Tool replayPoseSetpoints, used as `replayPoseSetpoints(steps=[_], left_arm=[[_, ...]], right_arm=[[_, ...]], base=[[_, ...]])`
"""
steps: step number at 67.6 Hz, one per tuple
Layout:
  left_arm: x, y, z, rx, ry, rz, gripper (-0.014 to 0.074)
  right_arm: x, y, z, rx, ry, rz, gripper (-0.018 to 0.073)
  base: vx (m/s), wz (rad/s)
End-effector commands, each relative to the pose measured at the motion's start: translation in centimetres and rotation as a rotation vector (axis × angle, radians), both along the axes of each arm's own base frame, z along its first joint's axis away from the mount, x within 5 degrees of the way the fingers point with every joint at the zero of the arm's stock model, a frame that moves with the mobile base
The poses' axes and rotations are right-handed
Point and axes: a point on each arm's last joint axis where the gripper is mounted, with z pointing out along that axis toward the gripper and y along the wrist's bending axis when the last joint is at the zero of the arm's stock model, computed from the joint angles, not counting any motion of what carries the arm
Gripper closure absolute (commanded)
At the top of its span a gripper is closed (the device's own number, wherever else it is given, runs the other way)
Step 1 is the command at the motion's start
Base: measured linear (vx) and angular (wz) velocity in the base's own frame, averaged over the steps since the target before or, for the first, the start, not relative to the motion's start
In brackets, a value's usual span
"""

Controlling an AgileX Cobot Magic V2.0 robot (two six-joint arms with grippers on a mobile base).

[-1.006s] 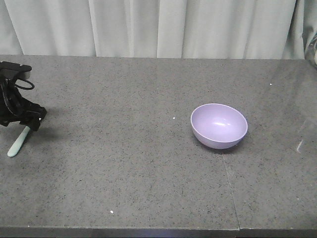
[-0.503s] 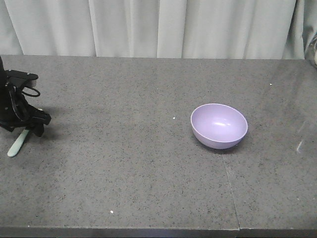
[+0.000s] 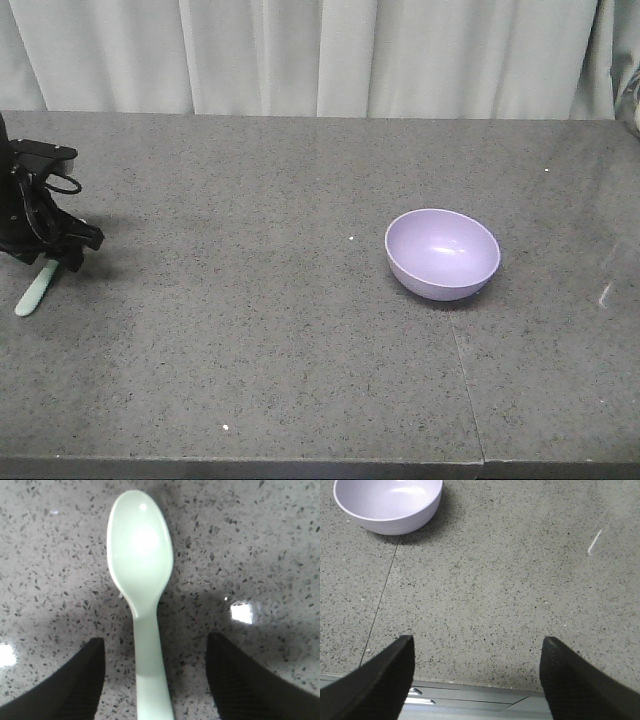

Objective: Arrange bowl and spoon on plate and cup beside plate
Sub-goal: 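Lower the left gripper over the pale green spoon handle, then close the left gripper on the spoon handle and lift it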

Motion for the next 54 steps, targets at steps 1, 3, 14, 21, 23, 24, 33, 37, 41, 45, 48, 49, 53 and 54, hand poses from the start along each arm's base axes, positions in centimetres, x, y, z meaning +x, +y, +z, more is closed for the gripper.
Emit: replayPoseSetpoints(steps=[1, 3, 14, 21, 23, 24, 33, 37, 41, 45, 48, 49, 53, 54], left_arm=[[0.1, 0.1, 3.0, 0.001, -0.113, 0.003, 0.0203], [0.1, 0.1, 3.0, 0.002, -0.113, 0.003, 0.0205], [0.2, 0.1, 3.1, 0.003, -0.122, 0.002, 0.0207], [0.3, 0.1, 2.7, 0.003, -0.108, 0.002, 0.0207], [0.3, 0.1, 2.6, 0.003, -0.103, 0.002, 0.0207], [0.3, 0.1, 2.5, 0.003, -0.102, 0.002, 0.0207], [0.4, 0.1, 2.4, 0.000, -0.104, 0.004, 0.0208], [0.4, 0.1, 2.3, 0.000, -0.103, 0.004, 0.0213], [0.4, 0.1, 2.2, 0.001, -0.094, 0.004, 0.0223], [0.4, 0.1, 2.0, 0.001, -0.088, 0.004, 0.0236], [0.5, 0.1, 1.8, 0.001, -0.083, 0.004, 0.0249], [0.5, 0.1, 1.8, 0.001, -0.082, 0.004, 0.0251], [0.5, 0.1, 1.7, 0.000, -0.080, 0.004, 0.0269], [0.5, 0.1, 1.7, 0.000, -0.080, 0.004, 0.0275]], right_arm=[[0.5, 0.0, 1.3, -0.008, -0.077, 0.004, 0.0062], [0.5, 0.0, 1.3, -0.008, -0.077, 0.004, 0.0062], [0.5, 0.0, 1.3, -0.008, -0.077, 0.004, 0.0062], [0.5, 0.0, 1.3, -0.008, -0.077, 0.004, 0.0062], [0.5, 0.0, 1.3, -0.008, -0.077, 0.004, 0.0062], [0.5, 0.0, 1.3, -0.008, -0.077, 0.004, 0.0062], [0.5, 0.0, 1.3, -0.008, -0.073, 0.004, 0.0062], [0.4, 0.0, 1.2, -0.008, -0.070, 0.005, 0.0062], [0.4, 0.0, 1.2, -0.008, -0.070, 0.005, 0.0062], [0.4, 0.0, 1.2, -0.008, -0.070, 0.005, 0.0062], [0.4, 0.0, 1.2, -0.008, -0.070, 0.005, 0.0062], [0.4, 0.0, 1.2, -0.008, -0.070, 0.005, 0.0062], [0.4, 0.0, 1.2, -0.008, -0.070, 0.005, 0.0062], [0.4, 0.0, 1.2, -0.008, -0.070, 0.005, 0.0062]], base=[[0.00, 0.00], [0.00, 0.00], [0.00, 0.00], [0.00, 0.00], [0.00, 0.00], [0.00, 0.00], [0.00, 0.00], [0.00, 0.00], [0.00, 0.00], [0.00, 0.00], [0.00, 0.00], [0.00, 0.00], [0.00, 0.00], [0.00, 0.00]])
